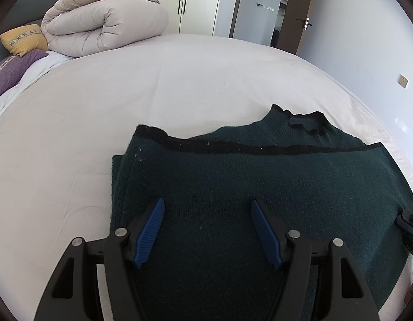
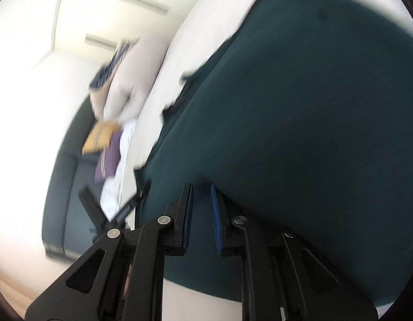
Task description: Fold small clothes
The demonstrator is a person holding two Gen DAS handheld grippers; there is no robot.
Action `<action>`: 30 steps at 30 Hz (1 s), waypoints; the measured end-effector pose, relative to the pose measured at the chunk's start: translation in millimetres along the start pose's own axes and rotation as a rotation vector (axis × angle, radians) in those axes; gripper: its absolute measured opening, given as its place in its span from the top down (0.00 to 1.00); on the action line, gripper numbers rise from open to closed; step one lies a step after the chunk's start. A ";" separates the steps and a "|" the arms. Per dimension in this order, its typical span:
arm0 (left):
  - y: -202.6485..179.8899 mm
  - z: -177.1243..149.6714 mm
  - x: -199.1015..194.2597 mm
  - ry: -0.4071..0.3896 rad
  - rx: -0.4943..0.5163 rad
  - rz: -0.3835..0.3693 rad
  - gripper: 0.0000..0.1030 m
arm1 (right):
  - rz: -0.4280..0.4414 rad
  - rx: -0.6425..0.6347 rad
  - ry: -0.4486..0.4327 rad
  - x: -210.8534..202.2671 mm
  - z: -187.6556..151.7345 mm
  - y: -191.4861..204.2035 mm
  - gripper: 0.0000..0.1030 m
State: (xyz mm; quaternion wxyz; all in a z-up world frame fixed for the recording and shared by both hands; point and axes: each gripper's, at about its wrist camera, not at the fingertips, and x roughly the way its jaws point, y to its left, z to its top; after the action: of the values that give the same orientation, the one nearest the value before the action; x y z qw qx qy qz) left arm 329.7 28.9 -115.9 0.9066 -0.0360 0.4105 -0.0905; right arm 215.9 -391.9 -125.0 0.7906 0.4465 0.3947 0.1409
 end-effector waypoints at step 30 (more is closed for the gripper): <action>22.6 -93.8 -78.0 0.130 -0.218 -0.255 0.97 | 0.092 0.115 -0.114 -79.6 -43.2 -38.7 0.74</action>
State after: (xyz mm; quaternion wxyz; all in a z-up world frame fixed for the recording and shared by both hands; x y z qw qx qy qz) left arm 211.8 67.0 -123.4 0.8501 -0.1797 0.4678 -0.1617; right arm 126.8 -433.7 -129.5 0.7774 0.5162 0.3358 0.1284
